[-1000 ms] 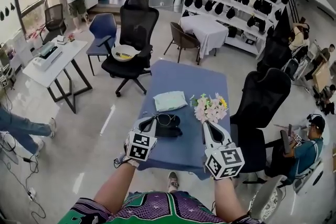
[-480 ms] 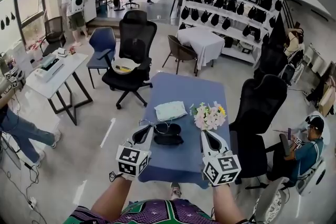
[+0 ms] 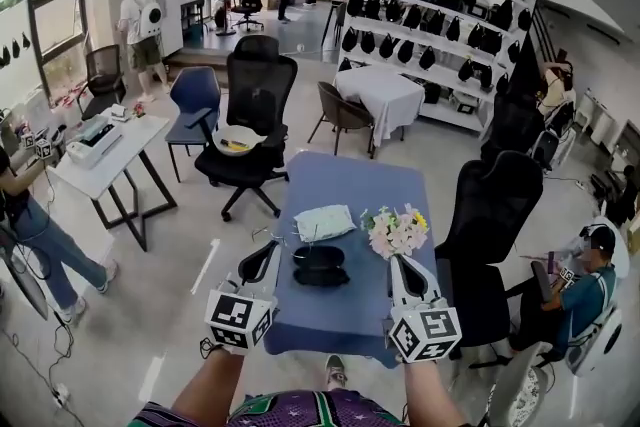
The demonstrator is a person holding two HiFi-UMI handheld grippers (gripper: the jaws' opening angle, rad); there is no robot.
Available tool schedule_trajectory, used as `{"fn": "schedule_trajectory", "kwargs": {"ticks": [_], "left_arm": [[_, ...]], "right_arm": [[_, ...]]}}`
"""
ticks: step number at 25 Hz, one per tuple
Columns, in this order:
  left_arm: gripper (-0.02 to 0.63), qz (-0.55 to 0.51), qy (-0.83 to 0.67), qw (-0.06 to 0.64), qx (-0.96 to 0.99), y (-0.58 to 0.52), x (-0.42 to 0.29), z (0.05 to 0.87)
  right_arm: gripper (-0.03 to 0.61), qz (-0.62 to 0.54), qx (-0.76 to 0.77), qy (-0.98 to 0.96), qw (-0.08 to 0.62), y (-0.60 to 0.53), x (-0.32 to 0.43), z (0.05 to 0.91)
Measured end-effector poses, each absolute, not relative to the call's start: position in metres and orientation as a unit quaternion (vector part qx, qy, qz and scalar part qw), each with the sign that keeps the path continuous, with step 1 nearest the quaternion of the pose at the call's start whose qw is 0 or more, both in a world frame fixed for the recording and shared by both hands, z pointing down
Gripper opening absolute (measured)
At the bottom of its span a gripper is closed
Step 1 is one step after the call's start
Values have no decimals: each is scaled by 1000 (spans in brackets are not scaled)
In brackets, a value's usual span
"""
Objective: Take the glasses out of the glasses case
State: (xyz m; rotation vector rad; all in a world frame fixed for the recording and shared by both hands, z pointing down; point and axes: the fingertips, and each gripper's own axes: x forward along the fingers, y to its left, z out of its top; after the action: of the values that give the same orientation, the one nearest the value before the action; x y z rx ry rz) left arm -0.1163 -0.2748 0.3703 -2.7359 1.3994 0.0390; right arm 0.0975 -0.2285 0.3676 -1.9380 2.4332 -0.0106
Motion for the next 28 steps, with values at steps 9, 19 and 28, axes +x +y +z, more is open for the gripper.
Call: {"fn": "schedule_trajectory", "kwargs": {"ticks": [9, 19, 28], "left_arm": [[20, 30, 472, 53, -880, -265, -139, 351], [20, 30, 479, 54, -875, -264, -142, 351], [20, 33, 481, 55, -874, -261, -142, 350]], "right_arm": [[2, 4, -626, 779, 29, -221, 98, 357], [1, 3, -619, 785, 12, -220, 91, 360], [1, 2, -614, 789, 8, -220, 89, 362]]}}
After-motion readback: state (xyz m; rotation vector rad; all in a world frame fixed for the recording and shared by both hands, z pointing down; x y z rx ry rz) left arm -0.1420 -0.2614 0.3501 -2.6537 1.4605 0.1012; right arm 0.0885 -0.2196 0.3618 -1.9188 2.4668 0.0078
